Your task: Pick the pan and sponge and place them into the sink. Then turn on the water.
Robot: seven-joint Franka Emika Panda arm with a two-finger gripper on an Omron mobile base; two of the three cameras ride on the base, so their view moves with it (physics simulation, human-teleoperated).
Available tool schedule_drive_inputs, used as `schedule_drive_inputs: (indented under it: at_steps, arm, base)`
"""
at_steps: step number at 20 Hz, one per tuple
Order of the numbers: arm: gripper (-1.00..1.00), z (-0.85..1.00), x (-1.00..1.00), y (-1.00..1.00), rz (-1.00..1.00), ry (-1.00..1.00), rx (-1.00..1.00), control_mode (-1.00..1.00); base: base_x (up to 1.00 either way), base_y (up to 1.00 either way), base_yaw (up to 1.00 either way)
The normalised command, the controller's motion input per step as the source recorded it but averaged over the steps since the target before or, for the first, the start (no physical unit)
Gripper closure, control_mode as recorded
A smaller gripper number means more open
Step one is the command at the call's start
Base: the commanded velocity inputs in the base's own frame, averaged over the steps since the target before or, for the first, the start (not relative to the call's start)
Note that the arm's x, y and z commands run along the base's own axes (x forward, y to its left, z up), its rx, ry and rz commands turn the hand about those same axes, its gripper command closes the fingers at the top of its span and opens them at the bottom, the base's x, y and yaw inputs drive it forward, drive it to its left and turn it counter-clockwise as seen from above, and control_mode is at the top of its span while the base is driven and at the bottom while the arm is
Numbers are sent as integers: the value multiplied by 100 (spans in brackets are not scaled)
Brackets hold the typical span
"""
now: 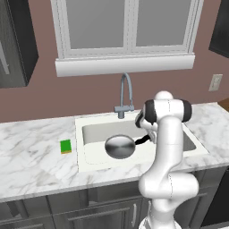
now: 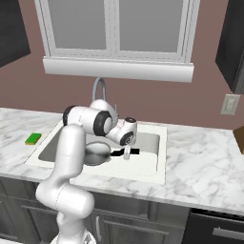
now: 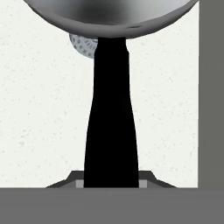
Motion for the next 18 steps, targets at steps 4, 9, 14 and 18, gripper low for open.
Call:
schedule_drive_inputs:
  at_steps: [4, 9, 14, 18]
  arm:
    - [100, -12, 10, 1, -1, 0, -4, -100]
    - [100, -11, 11, 1, -1, 0, -3, -100]
    - [100, -10, 12, 2, -1, 0, -1, -100]
    - [100, -16, 13, 3, -1, 0, -1, -100]
  base:
    - [0, 0, 0]
    - [0, 0, 0]
    - [0, 0, 0]
    - [0, 0, 0]
